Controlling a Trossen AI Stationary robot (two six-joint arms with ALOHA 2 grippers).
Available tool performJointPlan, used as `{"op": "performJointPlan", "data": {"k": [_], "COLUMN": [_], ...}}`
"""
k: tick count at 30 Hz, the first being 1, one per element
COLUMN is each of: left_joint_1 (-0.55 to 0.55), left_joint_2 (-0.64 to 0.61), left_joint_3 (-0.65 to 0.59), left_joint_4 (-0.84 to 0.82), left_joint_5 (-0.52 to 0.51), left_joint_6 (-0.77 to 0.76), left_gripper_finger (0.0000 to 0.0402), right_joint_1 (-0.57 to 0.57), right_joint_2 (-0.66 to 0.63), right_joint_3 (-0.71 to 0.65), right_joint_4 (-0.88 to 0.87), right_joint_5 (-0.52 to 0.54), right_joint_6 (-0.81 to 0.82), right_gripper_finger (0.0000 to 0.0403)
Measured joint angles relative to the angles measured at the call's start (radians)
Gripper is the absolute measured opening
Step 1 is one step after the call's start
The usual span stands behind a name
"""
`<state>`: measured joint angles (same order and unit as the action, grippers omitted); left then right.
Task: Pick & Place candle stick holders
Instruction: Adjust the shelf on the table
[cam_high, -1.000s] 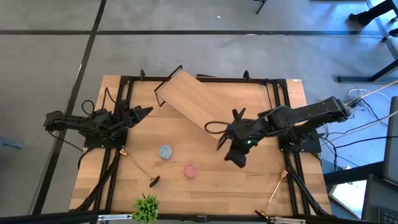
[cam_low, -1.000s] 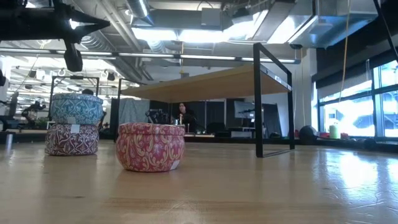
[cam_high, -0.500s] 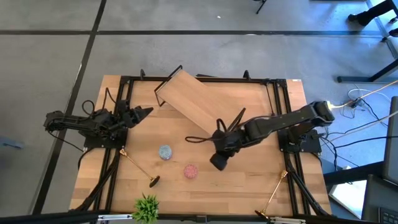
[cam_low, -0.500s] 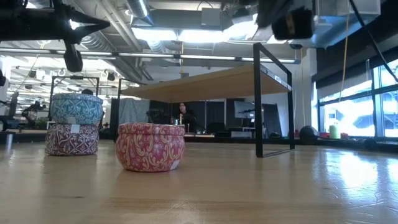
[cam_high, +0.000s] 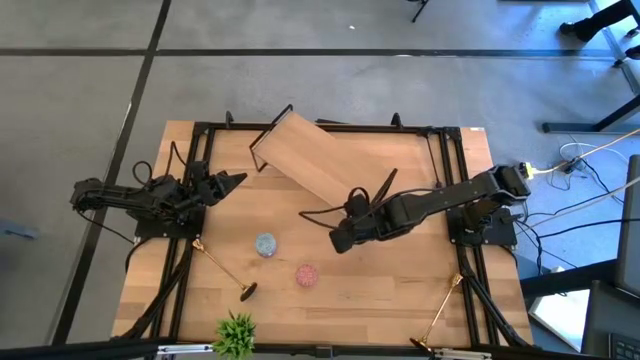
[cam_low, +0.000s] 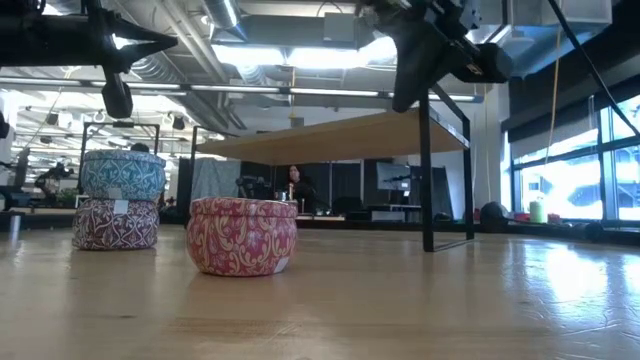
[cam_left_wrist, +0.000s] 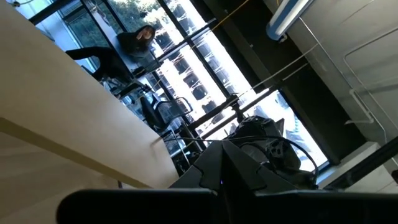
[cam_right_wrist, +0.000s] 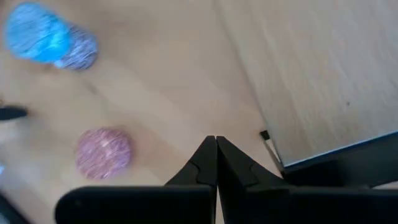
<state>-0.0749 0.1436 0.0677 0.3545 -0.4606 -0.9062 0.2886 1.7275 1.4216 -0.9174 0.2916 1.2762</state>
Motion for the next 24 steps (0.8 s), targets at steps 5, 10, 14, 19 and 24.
{"op": "performJointPlan", "data": {"k": [5, 10, 14, 19, 24], "left_joint_1": [0.000, 0.000, 0.000, 0.000, 0.000], "left_joint_2": [0.000, 0.000, 0.000, 0.000, 0.000], "left_joint_3": [0.000, 0.000, 0.000, 0.000, 0.000], "left_joint_4": [-0.001, -0.025, -0.046, -0.043, -0.037], "left_joint_5": [0.001, 0.001, -0.010, -0.051, -0.061], "left_joint_6": [0.000, 0.001, 0.001, 0.018, 0.057], "left_gripper_finger": [0.0001, 0.0001, 0.0001, 0.0001, 0.0001], "right_joint_1": [-0.002, -0.018, -0.039, -0.065, -0.092], "right_joint_2": [0.000, 0.000, 0.000, 0.000, 0.000], "right_joint_3": [0.000, 0.000, 0.000, 0.000, 0.000], "right_joint_4": [-0.033, -0.090, -0.155, -0.229, -0.287], "right_joint_5": [0.061, 0.104, 0.137, 0.185, 0.227], "right_joint_6": [0.003, 0.003, 0.030, 0.060, 0.076], "right_gripper_finger": [0.0000, 0.0000, 0.0000, 0.0000, 0.0000]}}
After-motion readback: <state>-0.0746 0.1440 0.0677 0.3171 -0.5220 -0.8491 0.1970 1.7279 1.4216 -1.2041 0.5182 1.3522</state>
